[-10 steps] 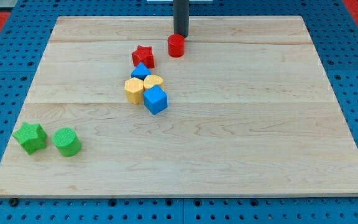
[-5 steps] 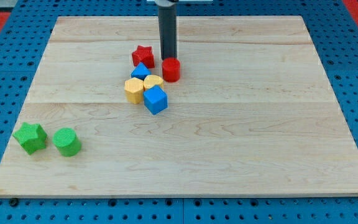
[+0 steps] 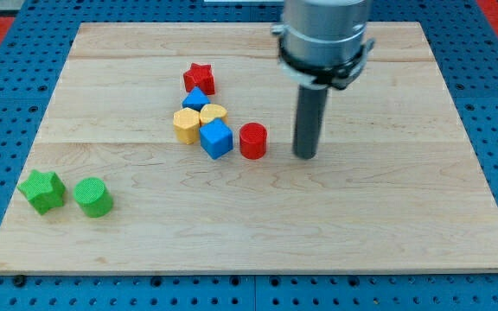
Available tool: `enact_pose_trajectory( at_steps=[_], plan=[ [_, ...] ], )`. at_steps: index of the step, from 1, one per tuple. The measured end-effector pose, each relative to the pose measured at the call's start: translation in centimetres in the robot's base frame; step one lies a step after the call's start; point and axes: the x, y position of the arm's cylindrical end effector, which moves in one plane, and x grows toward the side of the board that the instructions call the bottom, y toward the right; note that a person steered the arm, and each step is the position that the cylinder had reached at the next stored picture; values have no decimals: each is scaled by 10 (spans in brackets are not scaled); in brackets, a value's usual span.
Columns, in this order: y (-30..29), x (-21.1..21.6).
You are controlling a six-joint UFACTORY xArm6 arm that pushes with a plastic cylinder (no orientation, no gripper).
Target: Drag the red circle towards center bottom of the board
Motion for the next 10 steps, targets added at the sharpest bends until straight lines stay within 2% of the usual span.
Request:
enact_pose_trajectory(
  at_steps=[1,3,4,5,8,9,10],
  plan=[
    [2,-55],
    [-67,-65],
    [-89,-53],
    [-88,-8],
    [-70,66],
    [-67,73],
    [-30,49]
  ],
)
